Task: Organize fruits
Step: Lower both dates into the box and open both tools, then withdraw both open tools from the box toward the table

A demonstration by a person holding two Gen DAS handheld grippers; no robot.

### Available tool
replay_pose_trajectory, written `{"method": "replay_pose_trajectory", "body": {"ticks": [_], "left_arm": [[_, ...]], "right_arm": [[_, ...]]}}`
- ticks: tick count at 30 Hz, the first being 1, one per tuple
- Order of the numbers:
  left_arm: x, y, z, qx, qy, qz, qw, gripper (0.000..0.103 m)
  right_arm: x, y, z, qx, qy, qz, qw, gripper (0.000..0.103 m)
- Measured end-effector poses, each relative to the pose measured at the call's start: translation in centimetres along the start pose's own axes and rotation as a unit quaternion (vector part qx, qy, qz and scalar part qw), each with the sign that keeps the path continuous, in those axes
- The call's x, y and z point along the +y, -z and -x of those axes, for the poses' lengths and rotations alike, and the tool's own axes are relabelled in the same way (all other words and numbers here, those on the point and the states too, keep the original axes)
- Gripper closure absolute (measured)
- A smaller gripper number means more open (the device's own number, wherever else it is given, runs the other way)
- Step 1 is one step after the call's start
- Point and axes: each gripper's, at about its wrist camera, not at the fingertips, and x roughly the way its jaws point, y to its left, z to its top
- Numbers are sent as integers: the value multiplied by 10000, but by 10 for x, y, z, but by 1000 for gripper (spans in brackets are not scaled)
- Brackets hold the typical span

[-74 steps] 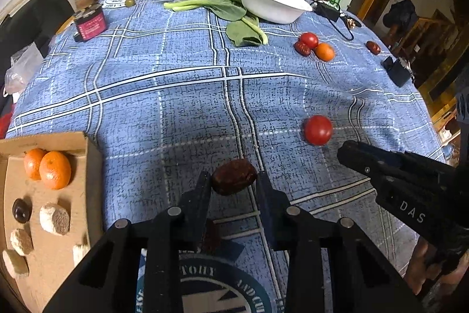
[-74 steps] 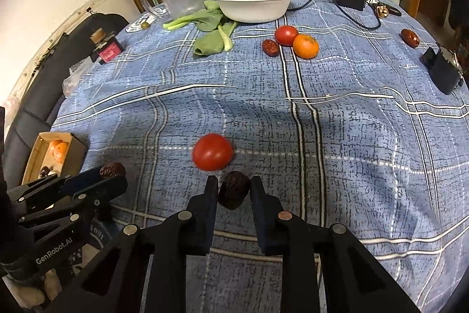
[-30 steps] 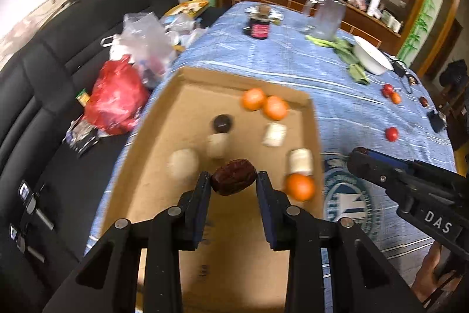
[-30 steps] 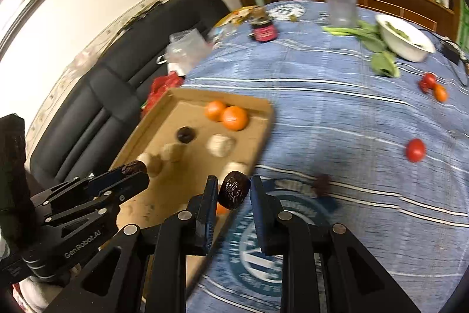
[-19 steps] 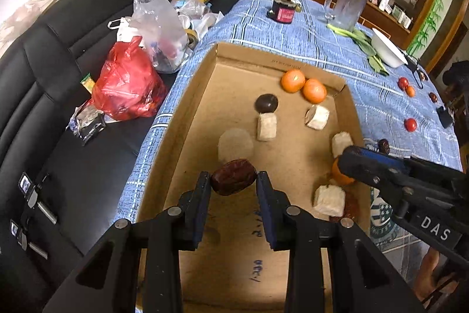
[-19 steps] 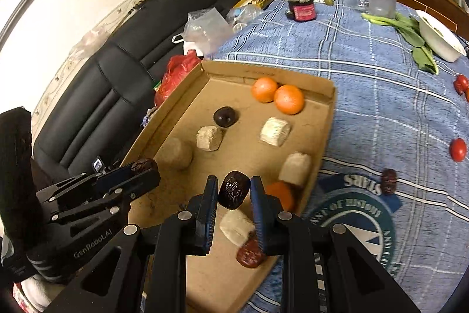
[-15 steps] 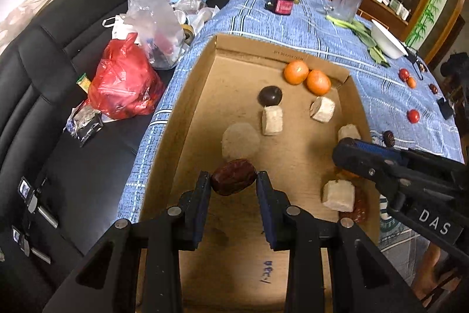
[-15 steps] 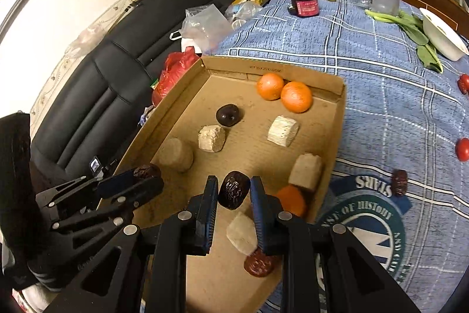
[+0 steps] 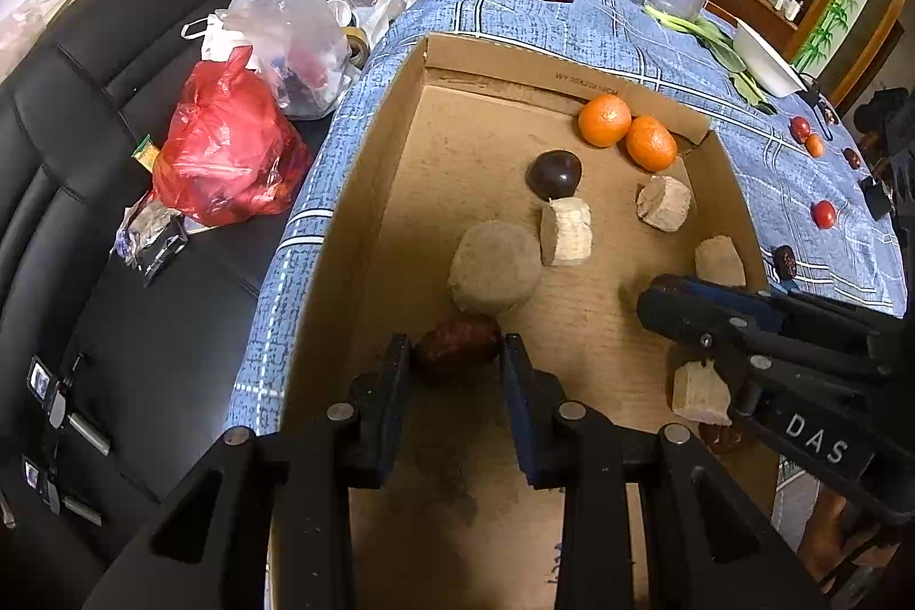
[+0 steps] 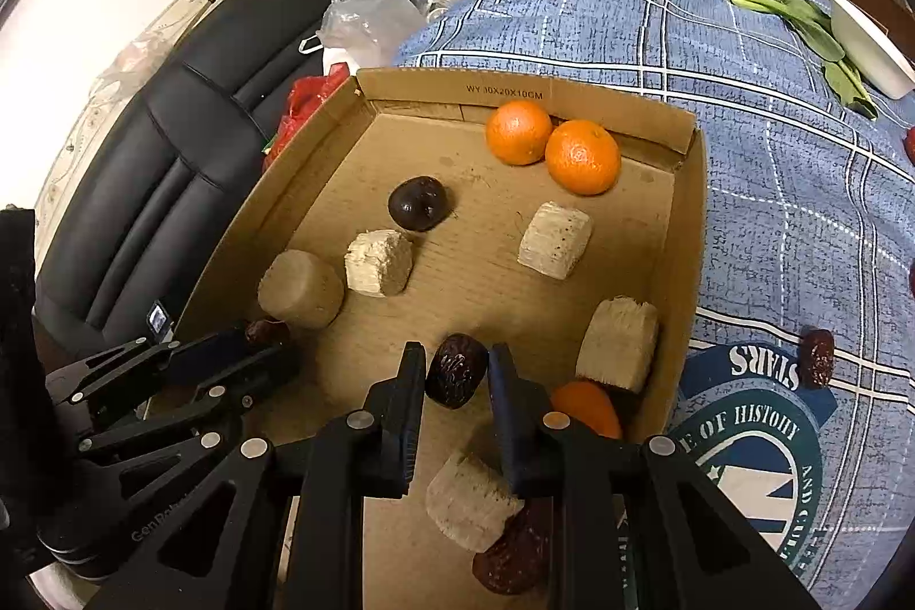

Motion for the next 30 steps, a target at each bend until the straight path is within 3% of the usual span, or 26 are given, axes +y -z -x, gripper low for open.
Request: {"method": "replay_pose_trajectory", "body": {"ticks": [8,17,24,30], "left_arm": [[-2,-6,-5,-33,-38,-42,10000,71],[-3,-12,-2,-60,68,-9,10000,56],[7,-16,21,-188,146,277,9993,53],[16,-17,48,-462,31,723,9963,45]], "right_arm": [[2,0,-8,51,47,34,10000,78],[4,0,-6,57,16,116,9999,76],[-1,0,14,-109,-48,120,9999,74],[-32,3,50,-368,-129,-204,9990,74]]}}
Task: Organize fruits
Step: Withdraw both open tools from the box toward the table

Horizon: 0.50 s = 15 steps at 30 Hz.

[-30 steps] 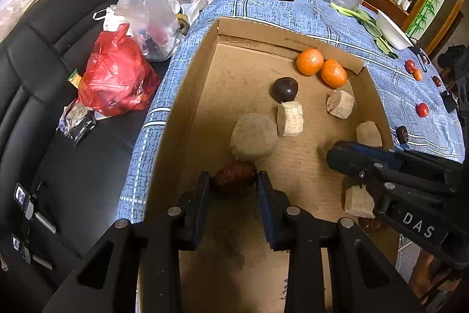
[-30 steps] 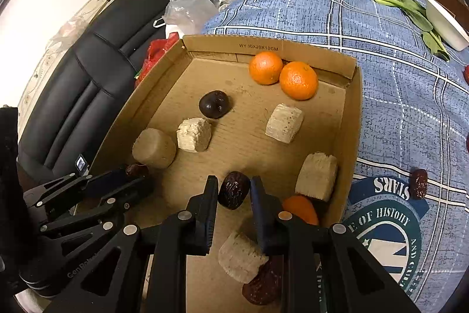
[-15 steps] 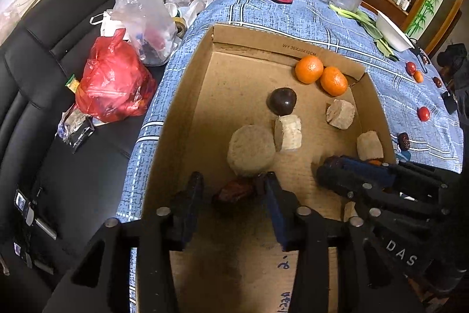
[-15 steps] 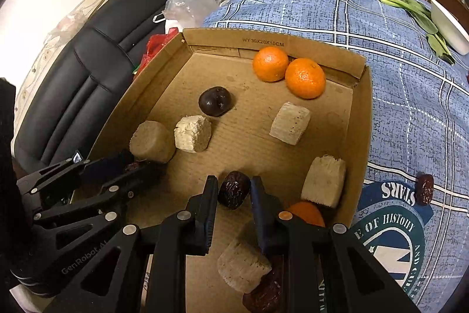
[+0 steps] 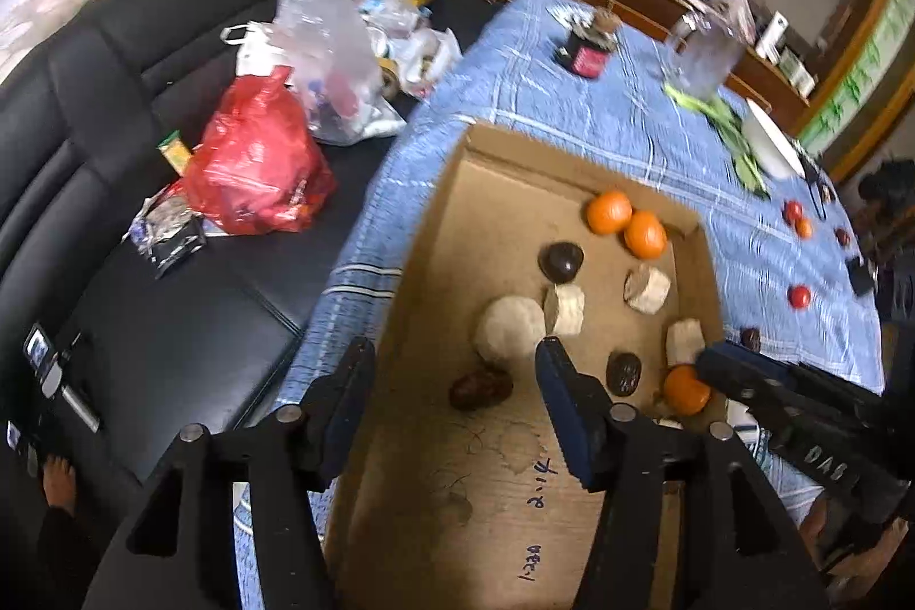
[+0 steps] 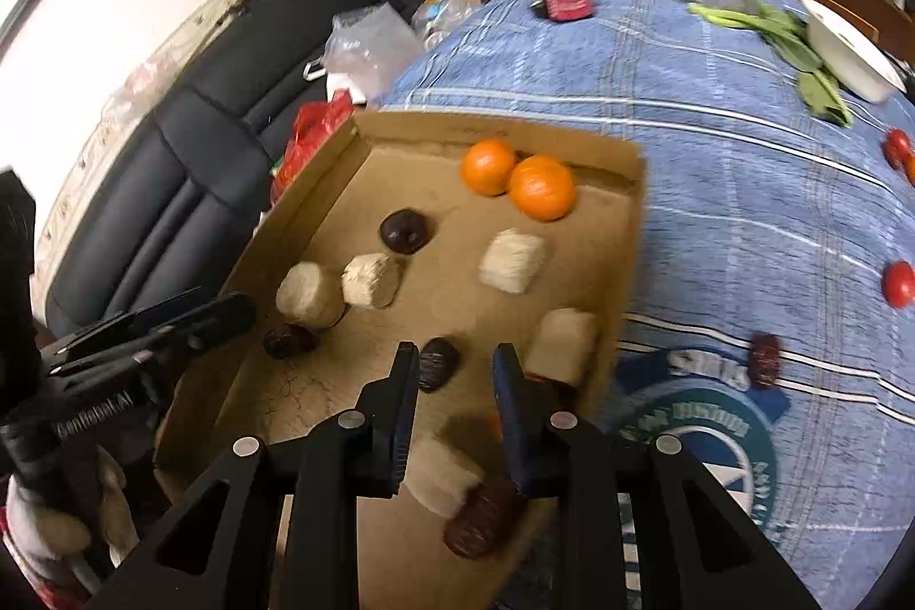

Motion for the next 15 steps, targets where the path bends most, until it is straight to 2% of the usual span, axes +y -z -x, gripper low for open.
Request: {"method": "replay_pose_trajectory", "body": {"ticks": [4,7,15], "left_arm": [[-12,3,14,-160,-20,125,9998,45],[-37,9,19,-181,61,120,9997,45],[-146,25,9,-100,437,-216,9988,45]], "right_arm": [[-34,1,24,-176,51,-300,9994,74],[-70,5,42,-222,122,-591,9979,74],[-173,29,108,-476,464,-1242,9900,74]]}}
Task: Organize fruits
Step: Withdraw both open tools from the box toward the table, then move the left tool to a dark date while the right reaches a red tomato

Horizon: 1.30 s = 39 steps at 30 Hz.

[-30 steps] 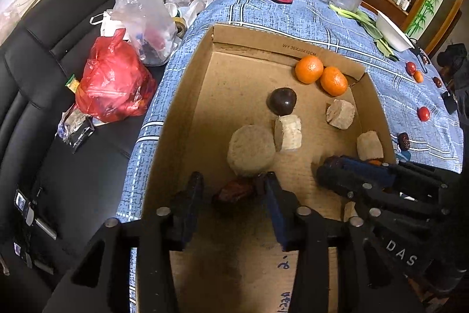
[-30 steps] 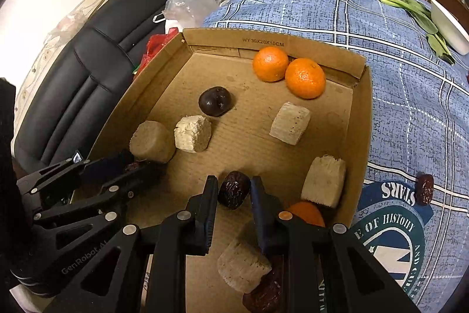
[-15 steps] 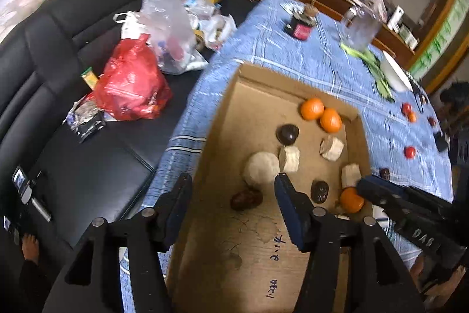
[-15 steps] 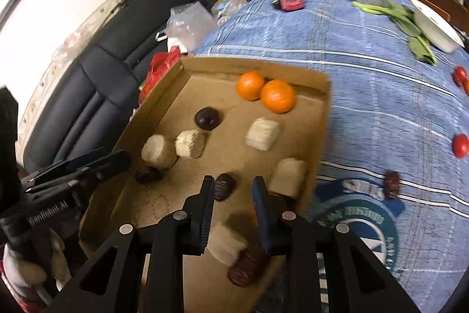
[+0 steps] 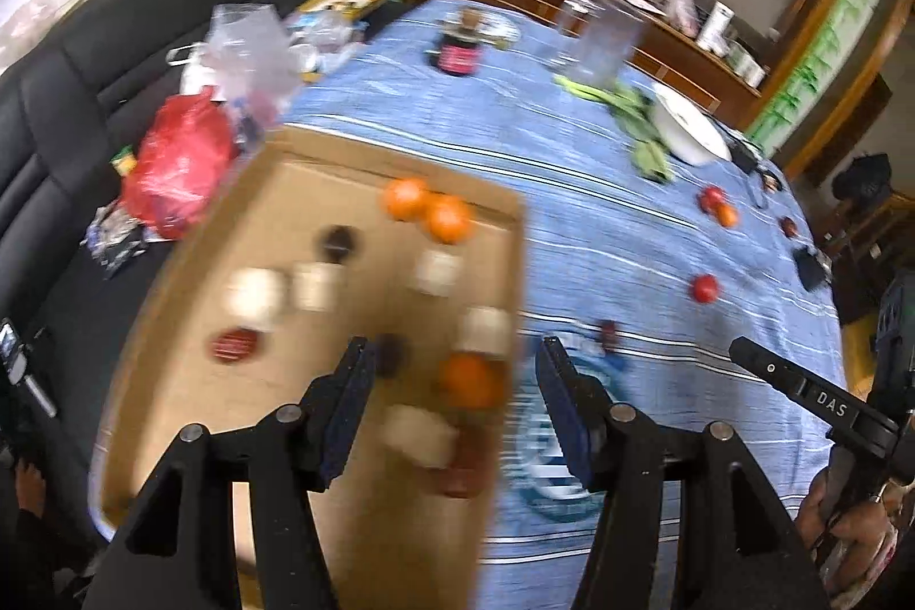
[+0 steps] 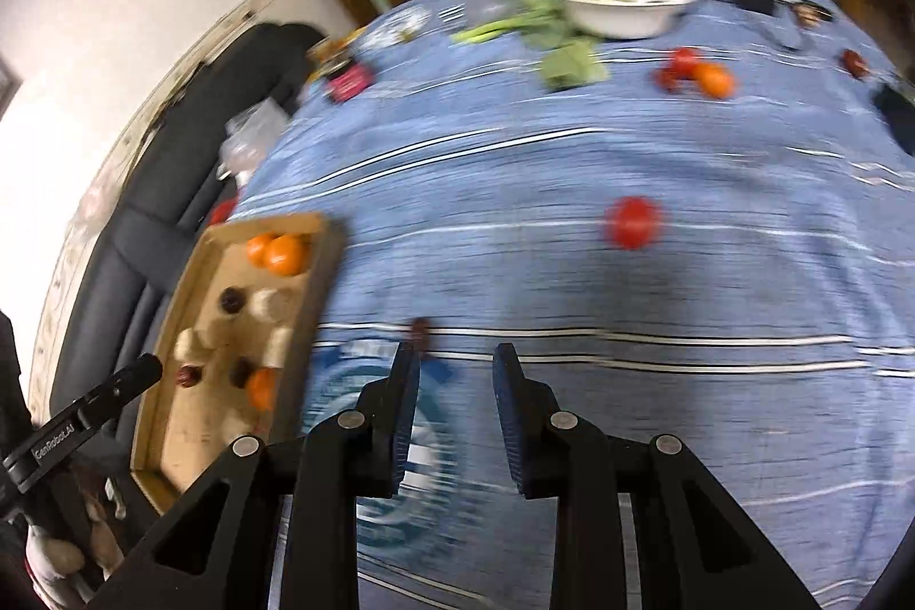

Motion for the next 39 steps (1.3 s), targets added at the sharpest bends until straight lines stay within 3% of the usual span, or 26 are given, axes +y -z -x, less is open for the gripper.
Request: {"method": "replay_pose_trajectory", "body": {"ticks": [5,13,21,31,39], "left_arm": [[-58,16,-18,127,160,-197,9996,45],[-108,39,-54,558,240,-593,9964,46],[-114,9,-92,641,517,-908,9925,46],[-96,-6,-111,729,416,-1093,9905,47],[-107,-5,-123,771,181,-1400,9870,47]], "right_arm": [[-58,6,19,34,148,-218,9996,74],[-92,19,0,347,38,-377,9987,74],[-71,-1,-21,306,339,-126,9989,74],[-45,-27,-55,290,600,53,9978,74],[-42,-45,-72,235,849,138,9960,74]]}}
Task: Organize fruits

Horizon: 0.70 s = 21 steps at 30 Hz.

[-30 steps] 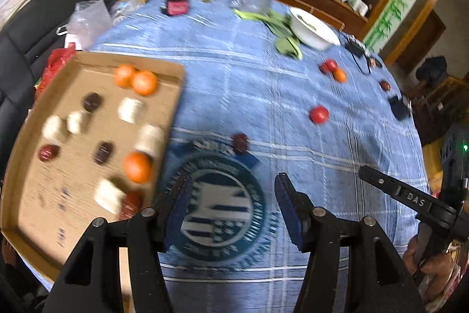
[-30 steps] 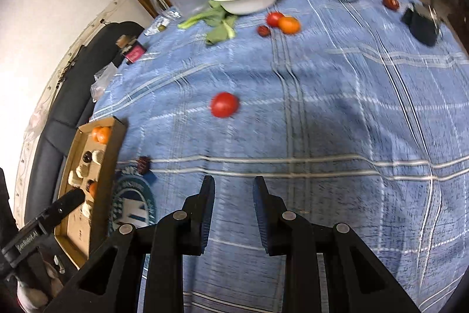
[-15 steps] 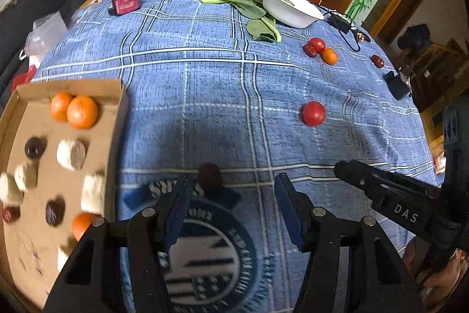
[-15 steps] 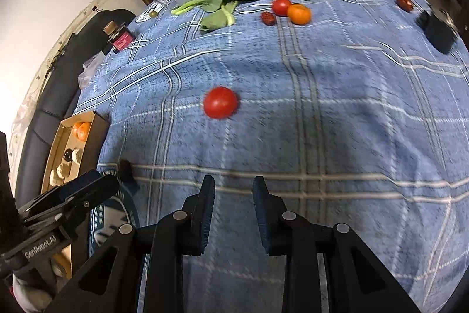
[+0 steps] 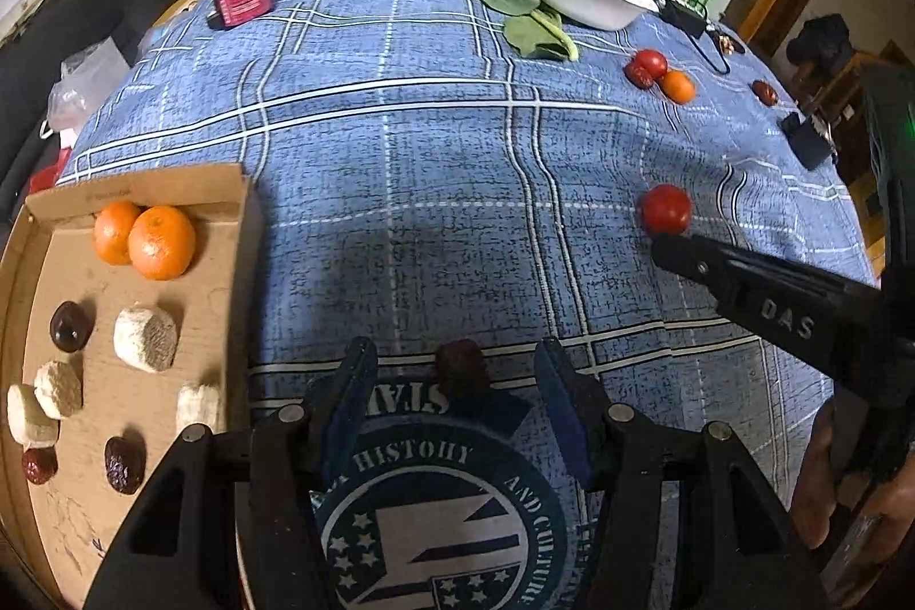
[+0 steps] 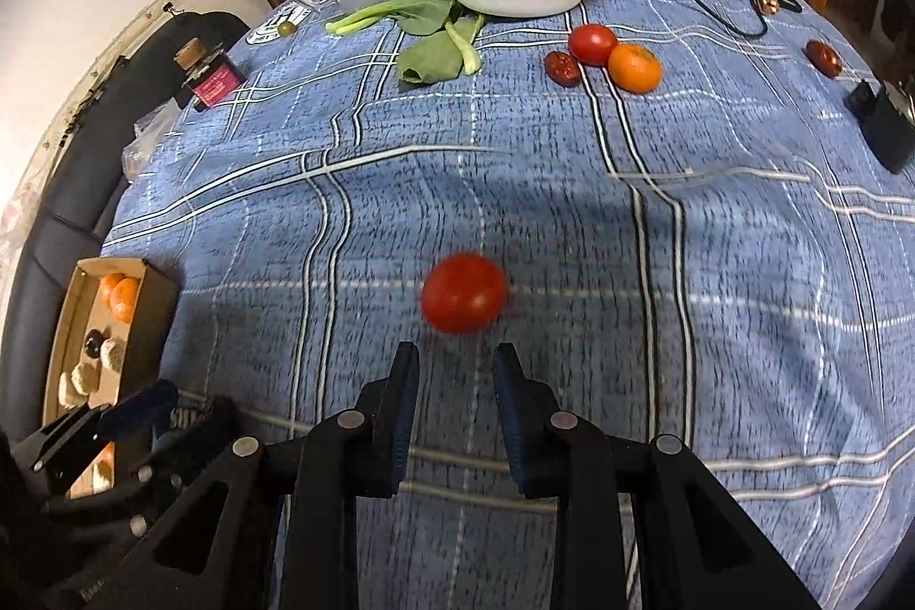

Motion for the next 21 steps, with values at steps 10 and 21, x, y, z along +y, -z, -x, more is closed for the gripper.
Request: {"method": "replay_pose_trajectory", "body": {"ticks": [10,21], "left_arm": [[-11,2,-12,96,-107,-162,9998,56],[-10,6,-11,43,-319,-226,9992,83]], "right_arm": [[2,-8,-7,-50,109,59,9999,74],[5,-15,-10,-123,206,113,9996,74]]}}
